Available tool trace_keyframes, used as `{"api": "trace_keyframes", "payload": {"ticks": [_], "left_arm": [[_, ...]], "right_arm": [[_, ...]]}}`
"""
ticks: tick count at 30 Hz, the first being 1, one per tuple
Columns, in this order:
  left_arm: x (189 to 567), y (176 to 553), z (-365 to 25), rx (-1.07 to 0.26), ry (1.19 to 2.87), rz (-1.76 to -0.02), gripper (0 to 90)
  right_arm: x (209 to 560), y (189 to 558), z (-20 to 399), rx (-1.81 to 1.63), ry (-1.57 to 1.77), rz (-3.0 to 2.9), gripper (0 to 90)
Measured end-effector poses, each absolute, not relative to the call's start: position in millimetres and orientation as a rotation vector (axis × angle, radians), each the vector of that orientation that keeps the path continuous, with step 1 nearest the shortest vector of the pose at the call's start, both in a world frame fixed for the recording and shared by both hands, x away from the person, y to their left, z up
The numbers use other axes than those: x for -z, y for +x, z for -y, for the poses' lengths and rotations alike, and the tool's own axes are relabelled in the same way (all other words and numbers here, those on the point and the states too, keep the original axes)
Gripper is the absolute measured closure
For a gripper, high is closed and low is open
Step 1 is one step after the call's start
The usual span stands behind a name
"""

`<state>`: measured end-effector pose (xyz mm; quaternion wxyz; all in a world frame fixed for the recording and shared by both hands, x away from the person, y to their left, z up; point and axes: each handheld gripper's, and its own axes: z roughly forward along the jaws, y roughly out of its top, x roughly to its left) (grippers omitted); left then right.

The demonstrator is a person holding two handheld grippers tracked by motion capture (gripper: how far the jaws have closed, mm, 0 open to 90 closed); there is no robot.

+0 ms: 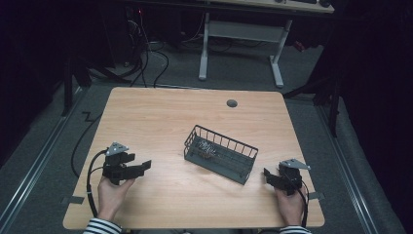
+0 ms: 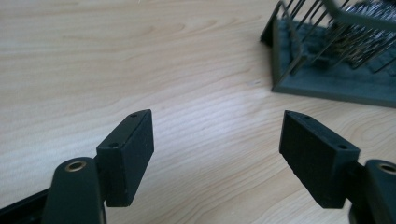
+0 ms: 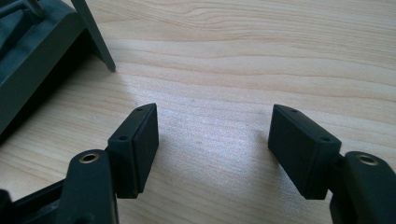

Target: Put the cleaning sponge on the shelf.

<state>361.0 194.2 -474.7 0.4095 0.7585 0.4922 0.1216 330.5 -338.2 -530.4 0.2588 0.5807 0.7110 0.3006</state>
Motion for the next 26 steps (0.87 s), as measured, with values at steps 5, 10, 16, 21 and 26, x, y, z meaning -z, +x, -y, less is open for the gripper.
{"api": "trace_keyframes", "payload": {"ticks": [5,10,16,21,26], "left_arm": [[500,360,-198,-0.318,1.935,-1.29,26.6],[524,361,-199,-0.381,1.971,-1.336,26.4],[535,358,-194,-0.538,1.985,-1.312,26.1],[537,357,-191,-0.567,1.983,-1.315,25.1],[537,356,-192,-0.563,1.983,-1.314,25.1]], "right_arm": [[530,331,338,-0.814,1.573,-1.927,33.6],[530,331,338,-0.815,1.573,-1.927,33.6],[530,330,338,-0.814,1.574,-1.927,33.6],[530,330,338,-0.814,1.575,-1.927,33.5],[530,331,338,-0.815,1.573,-1.928,33.5]]}}
